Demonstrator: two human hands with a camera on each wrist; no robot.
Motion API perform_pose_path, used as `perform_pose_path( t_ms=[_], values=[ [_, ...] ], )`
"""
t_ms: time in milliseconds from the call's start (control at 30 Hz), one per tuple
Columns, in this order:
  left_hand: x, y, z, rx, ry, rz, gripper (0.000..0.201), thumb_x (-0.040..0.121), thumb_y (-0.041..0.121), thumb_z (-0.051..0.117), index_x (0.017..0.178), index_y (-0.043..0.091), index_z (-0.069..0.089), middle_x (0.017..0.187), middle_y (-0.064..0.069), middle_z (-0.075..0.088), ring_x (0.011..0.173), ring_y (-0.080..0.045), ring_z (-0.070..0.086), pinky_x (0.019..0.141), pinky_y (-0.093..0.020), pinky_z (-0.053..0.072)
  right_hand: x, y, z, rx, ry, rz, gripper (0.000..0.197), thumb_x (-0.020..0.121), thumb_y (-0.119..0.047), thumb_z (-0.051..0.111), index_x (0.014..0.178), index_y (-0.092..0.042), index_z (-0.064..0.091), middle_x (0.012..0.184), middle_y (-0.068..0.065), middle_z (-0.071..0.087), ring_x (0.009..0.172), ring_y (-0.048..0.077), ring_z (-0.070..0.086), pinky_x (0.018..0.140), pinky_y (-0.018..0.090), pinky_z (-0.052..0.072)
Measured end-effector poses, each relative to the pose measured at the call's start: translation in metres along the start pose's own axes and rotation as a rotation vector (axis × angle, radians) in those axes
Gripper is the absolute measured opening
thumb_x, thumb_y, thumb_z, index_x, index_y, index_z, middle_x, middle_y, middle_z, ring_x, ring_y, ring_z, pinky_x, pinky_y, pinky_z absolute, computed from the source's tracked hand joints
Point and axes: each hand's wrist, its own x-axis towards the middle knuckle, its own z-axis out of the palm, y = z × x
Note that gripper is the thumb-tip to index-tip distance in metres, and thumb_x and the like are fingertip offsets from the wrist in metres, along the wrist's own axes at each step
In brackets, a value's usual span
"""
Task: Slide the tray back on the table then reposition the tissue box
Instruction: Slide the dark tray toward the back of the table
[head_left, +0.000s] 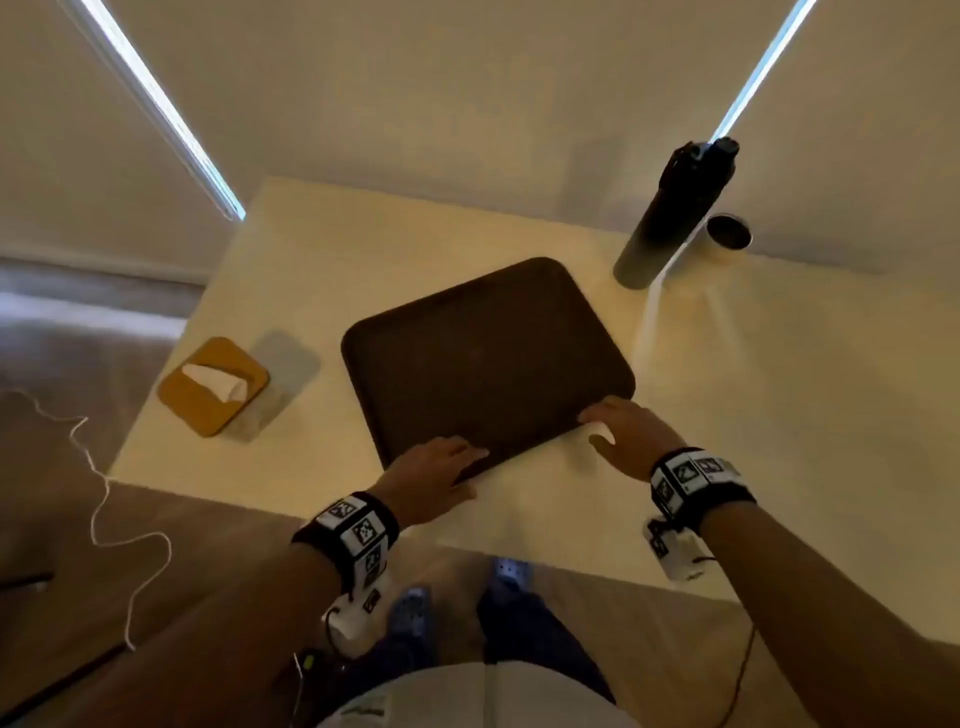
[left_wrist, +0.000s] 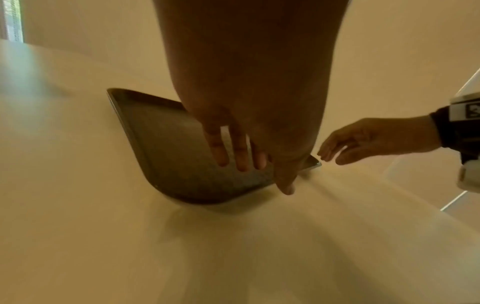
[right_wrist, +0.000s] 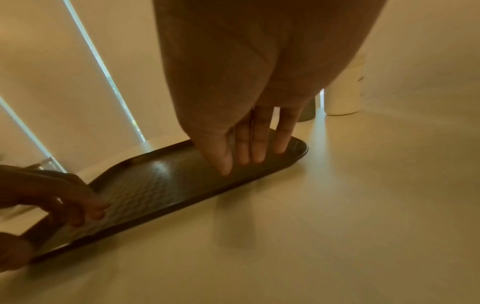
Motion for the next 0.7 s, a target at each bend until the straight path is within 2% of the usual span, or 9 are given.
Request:
perform_pose_path(
  t_ms=[100, 266, 433, 600, 700],
  values=[
    [0.019, 0.009, 0.009, -0.002, 0.026, -0.111, 0.055, 0.096, 0.043, 0.052, 0.147, 0.028, 0.039, 0.143, -0.002, 0.046, 0.125, -0.023, 0.047, 0.1, -0.038, 0.043, 0.022, 0.016, -0.009, -0.087, -0.039, -0.08, 0.034, 0.089, -0.02, 0.06, 0.122, -0.022, 0.058, 0.123, 0.004, 0.057, 0.108, 0.027, 0.057, 0.094, 0.041, 0.048],
    [0.026, 0.017, 0.031, -0.048, 0.088, -0.191, 0.046, 0.097, 0.033, 0.054, 0.142, 0.024, 0.047, 0.137, -0.005, 0.049, 0.121, -0.025, 0.048, 0.094, -0.04, 0.048, 0.037, 0.031, -0.014, -0.181, -0.159, -0.155, 0.033, 0.091, -0.013, 0.055, 0.122, -0.022, 0.059, 0.127, 0.004, 0.056, 0.109, 0.025, 0.055, 0.096, 0.04, 0.046],
    [0.026, 0.012, 0.037, -0.021, 0.132, -0.149, 0.043, 0.097, 0.022, 0.056, 0.139, 0.022, 0.051, 0.129, -0.006, 0.055, 0.109, -0.026, 0.054, 0.082, -0.038, 0.053, 0.051, 0.036, -0.018, -0.191, -0.188, -0.199, 0.035, 0.089, -0.006, 0.051, 0.118, -0.025, 0.062, 0.123, 0.002, 0.059, 0.106, 0.026, 0.055, 0.09, 0.04, 0.049],
    [0.023, -0.004, 0.026, 0.125, 0.143, -0.034, 0.043, 0.091, 0.015, 0.062, 0.133, 0.015, 0.056, 0.118, -0.008, 0.061, 0.092, -0.025, 0.061, 0.063, -0.037, 0.057, 0.055, 0.029, -0.023, -0.166, -0.184, -0.219, 0.031, 0.089, -0.013, 0.056, 0.116, -0.023, 0.065, 0.118, -0.002, 0.061, 0.107, 0.02, 0.055, 0.085, 0.033, 0.046],
    [0.019, -0.028, 0.008, 0.161, 0.166, -0.01, 0.046, 0.086, 0.011, 0.068, 0.131, 0.015, 0.058, 0.115, -0.007, 0.062, 0.09, -0.024, 0.061, 0.06, -0.034, 0.056, 0.057, 0.017, -0.019, -0.102, -0.126, -0.232, 0.028, 0.089, -0.014, 0.057, 0.114, -0.023, 0.066, 0.115, -0.002, 0.063, 0.103, 0.019, 0.057, 0.083, 0.032, 0.047]
  ],
)
